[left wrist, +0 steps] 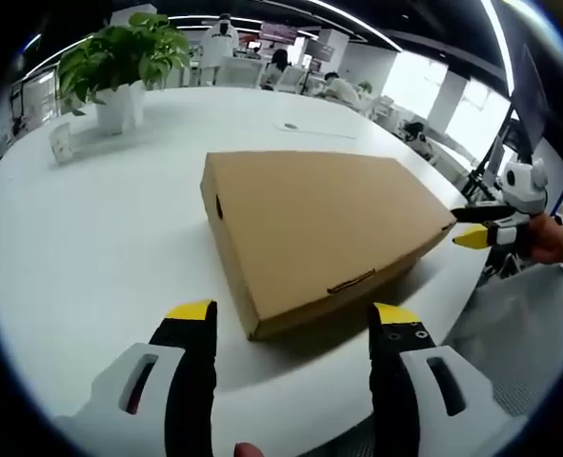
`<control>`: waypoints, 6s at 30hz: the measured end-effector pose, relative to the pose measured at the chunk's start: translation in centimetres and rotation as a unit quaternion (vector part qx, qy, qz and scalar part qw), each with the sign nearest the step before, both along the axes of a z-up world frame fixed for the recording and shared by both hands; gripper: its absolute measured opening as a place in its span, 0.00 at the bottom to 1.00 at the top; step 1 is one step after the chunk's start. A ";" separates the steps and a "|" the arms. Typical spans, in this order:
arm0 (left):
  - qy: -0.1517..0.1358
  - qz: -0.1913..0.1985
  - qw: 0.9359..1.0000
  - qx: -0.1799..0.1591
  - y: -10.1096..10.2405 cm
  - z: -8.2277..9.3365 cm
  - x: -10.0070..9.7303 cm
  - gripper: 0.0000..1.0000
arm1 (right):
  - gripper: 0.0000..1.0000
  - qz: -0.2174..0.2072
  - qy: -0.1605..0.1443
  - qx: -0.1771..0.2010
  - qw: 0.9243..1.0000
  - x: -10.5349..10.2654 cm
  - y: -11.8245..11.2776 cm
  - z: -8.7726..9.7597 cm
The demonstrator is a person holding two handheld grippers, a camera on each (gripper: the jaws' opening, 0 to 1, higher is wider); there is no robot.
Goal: Operate the shoe box by opening the lid, removing the specified soft item, and placing it in the target area until the item is outside and the box remains undamaged.
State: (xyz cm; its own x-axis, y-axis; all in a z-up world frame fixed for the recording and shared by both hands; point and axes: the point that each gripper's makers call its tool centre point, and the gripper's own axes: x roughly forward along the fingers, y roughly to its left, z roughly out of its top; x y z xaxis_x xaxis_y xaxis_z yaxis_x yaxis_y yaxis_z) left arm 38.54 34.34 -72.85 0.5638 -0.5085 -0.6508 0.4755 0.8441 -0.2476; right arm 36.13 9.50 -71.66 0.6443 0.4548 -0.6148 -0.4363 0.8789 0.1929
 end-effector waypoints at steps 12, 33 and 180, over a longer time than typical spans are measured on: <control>-0.024 -0.021 0.999 0.016 -0.1 0.5 0.4 0.44 | 0.43 0.012 -0.005 -0.006 1.000 0.5 0.9 0.1; -0.048 0.000 0.999 -0.006 0.1 4.0 0.5 0.41 | 0.40 0.007 -0.020 -0.007 1.000 0.6 0.7 3.3; -0.153 0.036 0.988 0.006 0.7 14.4 15.4 0.06 | 0.00 0.024 -0.118 -0.135 0.983 14.4 -3.1 10.8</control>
State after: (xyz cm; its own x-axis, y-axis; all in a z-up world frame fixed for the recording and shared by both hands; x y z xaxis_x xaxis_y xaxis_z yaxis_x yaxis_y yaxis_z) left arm 53.92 35.05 -58.46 0.7695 -0.4529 -0.4502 0.4646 0.8807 -0.0919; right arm 50.49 6.43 -60.83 0.7658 0.3284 -0.5528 -0.4828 0.8615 -0.1571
